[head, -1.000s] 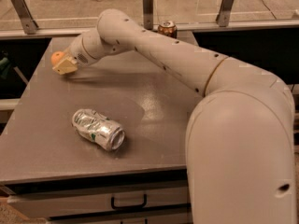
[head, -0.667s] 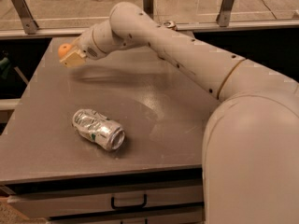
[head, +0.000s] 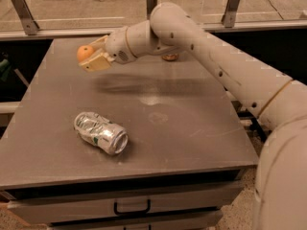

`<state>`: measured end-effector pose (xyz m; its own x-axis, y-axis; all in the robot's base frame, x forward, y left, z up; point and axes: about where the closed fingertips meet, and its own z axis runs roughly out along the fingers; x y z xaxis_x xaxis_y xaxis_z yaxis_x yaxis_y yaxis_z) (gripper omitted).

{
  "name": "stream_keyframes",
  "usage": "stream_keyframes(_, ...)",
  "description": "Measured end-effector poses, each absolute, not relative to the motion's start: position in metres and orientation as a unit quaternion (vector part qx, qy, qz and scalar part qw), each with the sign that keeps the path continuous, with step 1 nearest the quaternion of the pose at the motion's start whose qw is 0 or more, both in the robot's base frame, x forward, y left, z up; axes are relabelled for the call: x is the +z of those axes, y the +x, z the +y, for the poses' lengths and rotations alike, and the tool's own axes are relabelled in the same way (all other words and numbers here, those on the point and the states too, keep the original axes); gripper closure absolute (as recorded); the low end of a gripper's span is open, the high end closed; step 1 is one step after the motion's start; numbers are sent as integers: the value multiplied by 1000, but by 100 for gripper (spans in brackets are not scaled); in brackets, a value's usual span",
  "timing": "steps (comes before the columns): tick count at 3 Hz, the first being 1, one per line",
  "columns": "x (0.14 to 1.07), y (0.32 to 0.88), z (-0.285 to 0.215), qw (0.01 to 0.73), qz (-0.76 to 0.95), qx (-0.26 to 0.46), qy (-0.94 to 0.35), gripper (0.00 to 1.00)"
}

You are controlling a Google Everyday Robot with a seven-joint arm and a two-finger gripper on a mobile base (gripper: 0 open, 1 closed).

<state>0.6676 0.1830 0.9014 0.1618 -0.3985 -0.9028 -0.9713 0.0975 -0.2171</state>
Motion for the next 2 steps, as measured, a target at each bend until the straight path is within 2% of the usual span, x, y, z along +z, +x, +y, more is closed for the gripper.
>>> stream_keyframes(2,876,585,152,438,511,384,-632,100)
